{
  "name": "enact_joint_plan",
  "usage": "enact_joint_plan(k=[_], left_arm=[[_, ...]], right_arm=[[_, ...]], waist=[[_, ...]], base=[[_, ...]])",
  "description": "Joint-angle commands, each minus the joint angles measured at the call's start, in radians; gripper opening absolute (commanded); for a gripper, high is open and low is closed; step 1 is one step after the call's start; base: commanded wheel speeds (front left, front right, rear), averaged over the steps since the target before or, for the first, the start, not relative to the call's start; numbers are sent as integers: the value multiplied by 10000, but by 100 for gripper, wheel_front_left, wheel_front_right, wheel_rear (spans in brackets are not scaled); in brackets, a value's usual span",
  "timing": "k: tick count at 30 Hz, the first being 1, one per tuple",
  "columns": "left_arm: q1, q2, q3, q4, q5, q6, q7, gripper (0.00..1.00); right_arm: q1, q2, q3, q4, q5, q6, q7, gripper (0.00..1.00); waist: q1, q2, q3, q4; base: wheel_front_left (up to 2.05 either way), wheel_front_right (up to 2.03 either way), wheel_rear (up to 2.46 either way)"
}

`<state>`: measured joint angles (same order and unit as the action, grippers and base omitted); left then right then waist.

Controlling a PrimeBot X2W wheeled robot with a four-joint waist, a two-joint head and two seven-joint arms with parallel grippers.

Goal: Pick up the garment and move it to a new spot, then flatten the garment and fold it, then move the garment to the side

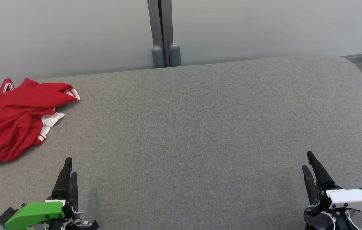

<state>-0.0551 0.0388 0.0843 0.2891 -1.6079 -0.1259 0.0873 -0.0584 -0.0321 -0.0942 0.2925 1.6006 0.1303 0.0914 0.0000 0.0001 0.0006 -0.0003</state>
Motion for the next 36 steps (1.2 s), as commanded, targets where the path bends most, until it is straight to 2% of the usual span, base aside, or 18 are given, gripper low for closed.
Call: enact_joint_plan(k=[1, 11, 21, 36], left_arm=[[-72, 32, -120, -256, 132, -7, -125, 100], [112, 46, -417, -525, 1078, -5, -577, 100], [100, 60, -712, -1175, 3334, 250, -1004, 100], [261, 79, -1277, -1546, 6631, 519, -1548, 100]], right_arm=[[-58, -66, 51, -168, -165, 0, -147, 100], [45, -87, -40, -181, -1336, 1, -603, 100], [92, -106, -133, -843, -3703, 2, -1028, 100], [339, -127, 276, -1560, -7250, 2, -1579, 100]], waist=[[0, -1, -9, -1], [0, -1, -61, -17], [0, -1, -84, -33], [0, -1, -114, -52]], base=[[0, 0, 0], [0, 0, 0], [0, 0, 0], [0, 0, 0]])
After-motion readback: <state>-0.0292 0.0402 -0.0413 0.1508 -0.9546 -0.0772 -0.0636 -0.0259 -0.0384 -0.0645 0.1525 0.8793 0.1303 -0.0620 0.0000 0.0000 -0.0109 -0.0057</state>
